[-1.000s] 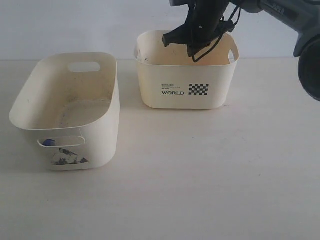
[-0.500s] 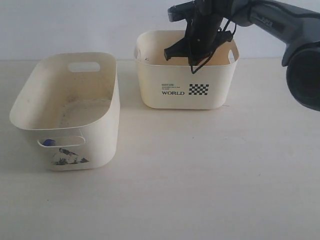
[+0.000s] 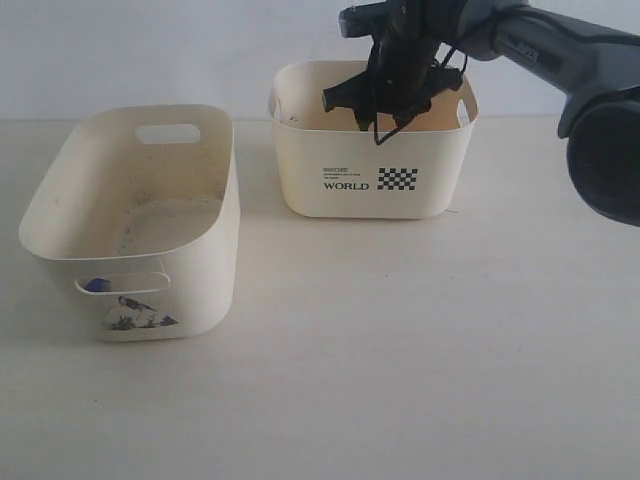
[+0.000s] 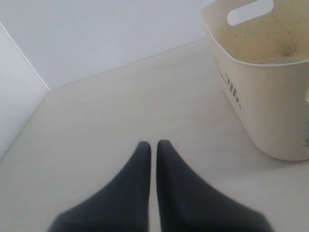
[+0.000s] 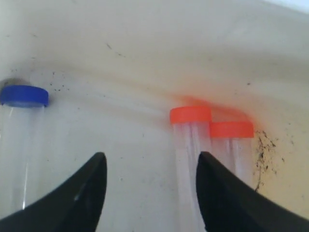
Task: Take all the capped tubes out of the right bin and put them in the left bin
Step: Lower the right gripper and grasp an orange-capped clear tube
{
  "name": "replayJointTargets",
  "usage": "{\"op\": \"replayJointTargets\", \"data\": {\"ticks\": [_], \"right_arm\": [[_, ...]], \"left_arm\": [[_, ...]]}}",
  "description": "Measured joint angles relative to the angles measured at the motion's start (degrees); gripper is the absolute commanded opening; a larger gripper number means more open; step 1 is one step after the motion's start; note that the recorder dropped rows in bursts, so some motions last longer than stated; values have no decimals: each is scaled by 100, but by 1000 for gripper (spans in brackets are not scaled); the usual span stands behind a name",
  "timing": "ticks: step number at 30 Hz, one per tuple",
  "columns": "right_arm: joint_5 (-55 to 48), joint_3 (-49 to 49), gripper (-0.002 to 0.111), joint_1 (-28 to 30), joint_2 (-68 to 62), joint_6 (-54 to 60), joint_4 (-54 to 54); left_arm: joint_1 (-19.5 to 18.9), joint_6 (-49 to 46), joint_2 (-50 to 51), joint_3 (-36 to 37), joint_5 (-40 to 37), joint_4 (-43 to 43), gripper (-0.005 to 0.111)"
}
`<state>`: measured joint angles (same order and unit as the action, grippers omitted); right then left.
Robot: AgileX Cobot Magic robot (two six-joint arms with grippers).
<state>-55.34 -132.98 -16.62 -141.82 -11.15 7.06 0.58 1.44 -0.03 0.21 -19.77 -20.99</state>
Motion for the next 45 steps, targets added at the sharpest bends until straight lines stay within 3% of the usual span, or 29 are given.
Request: {"op": "replayJointTargets", "data": {"ticks": [45], "right_arm": [[25,-55,59,-5,-772,-329,282]], "left_arm": [[0,0,0,0,0,-84,4]]}}
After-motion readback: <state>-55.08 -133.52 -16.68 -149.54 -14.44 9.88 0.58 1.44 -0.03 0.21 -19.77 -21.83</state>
